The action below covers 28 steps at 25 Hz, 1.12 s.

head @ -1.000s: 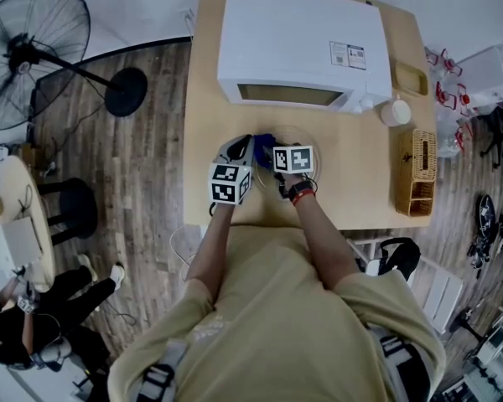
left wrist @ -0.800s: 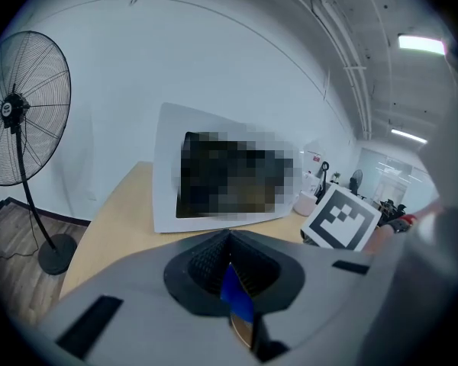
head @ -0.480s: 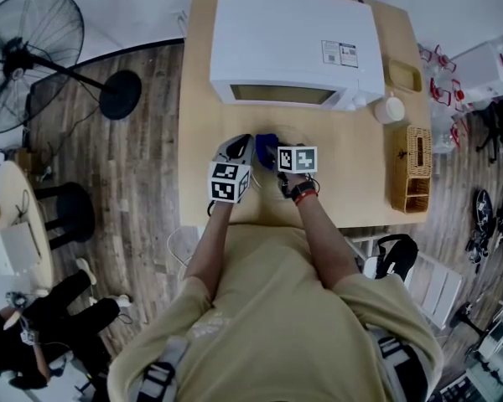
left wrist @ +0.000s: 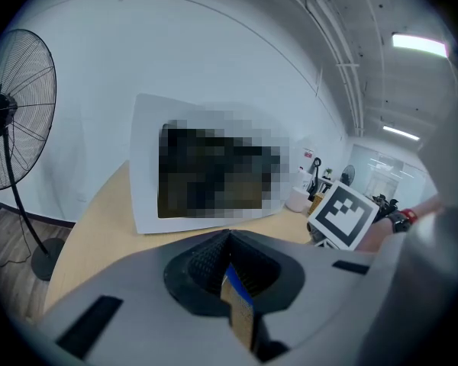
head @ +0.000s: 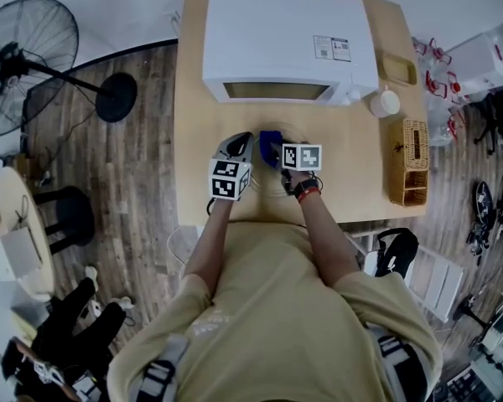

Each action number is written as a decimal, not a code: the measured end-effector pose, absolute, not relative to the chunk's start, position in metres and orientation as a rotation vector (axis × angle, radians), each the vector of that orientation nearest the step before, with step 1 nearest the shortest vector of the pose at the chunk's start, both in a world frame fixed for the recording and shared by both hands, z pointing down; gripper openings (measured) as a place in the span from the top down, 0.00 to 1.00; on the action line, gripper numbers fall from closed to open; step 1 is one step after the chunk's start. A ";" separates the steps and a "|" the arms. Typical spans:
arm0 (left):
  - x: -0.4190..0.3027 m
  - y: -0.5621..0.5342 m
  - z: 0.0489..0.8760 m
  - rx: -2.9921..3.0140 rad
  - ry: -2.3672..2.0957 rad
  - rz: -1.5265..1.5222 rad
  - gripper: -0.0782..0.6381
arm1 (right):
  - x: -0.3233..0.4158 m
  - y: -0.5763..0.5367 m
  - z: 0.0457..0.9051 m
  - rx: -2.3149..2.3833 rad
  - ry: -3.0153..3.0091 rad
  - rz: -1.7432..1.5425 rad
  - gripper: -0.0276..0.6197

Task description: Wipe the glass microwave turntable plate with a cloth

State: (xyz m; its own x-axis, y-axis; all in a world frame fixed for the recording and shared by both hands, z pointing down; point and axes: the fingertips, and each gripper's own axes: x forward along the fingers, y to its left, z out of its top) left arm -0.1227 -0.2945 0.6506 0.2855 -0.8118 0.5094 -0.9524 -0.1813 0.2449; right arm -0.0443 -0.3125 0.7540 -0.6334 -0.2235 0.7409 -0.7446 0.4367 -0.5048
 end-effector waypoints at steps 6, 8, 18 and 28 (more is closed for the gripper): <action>-0.119 -0.294 0.651 2.055 -1.565 0.368 0.87 | -0.030 -0.316 0.754 0.843 -2.097 1.162 0.75; -0.118 -0.293 0.650 2.057 -1.563 0.371 0.87 | -0.027 -0.316 0.754 0.853 -2.095 1.164 0.75; -0.118 -0.290 0.647 2.071 -1.562 0.378 0.87 | 0.000 -0.323 0.752 0.925 -2.079 1.124 0.75; -0.116 -0.285 0.646 2.081 -1.546 0.377 0.87 | 0.020 -0.324 0.748 0.988 -2.039 1.009 0.82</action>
